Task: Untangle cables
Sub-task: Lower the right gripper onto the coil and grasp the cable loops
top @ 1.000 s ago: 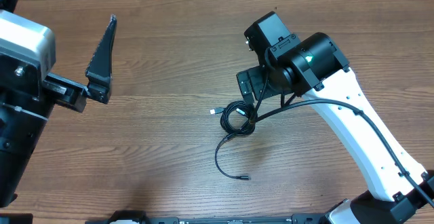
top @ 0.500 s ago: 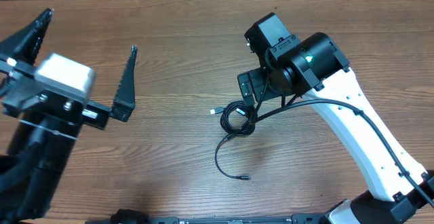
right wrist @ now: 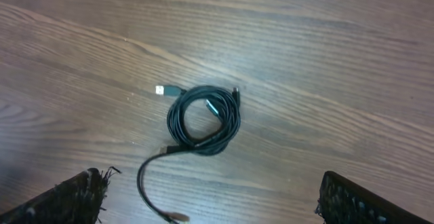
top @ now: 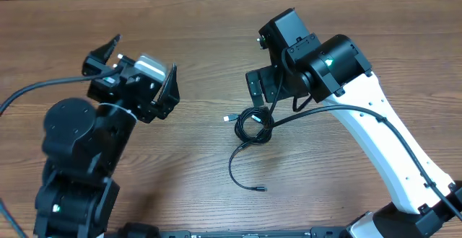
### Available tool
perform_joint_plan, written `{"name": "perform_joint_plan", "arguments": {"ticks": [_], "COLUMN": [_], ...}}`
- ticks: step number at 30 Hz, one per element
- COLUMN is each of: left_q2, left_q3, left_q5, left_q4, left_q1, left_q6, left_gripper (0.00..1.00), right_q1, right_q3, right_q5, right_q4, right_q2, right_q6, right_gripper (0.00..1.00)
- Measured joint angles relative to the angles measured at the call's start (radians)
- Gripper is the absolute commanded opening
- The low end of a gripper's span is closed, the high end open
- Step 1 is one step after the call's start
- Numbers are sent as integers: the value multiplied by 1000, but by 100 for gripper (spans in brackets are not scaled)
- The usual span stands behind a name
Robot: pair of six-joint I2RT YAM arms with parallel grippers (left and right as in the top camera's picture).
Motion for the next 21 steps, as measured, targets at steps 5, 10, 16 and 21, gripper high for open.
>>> {"name": "perform_joint_plan", "arguments": {"ticks": [5,10,16,21], "left_q2": [68,138,216,272], "left_q3": [-1,-4,-5,-5], "left_q5": [-56,-28,86,113], "left_q4": [-158,-268,-328,-329], "left_q1": [0,0,0,0], "left_q6": [-127,-272,-374,-445], "left_gripper": [100,100,100,99], "right_q1": [-2,-2,-2,-2], "right_q3": [-72,-280,-565,-639], "right_q5": [-3,4,-38,-198], "right_q4": [-69,-34,214,322], "right_q2": [-2,-2,0,0], "right_q6": [29,127,292,455], "right_gripper": [100,100,100,100]}}
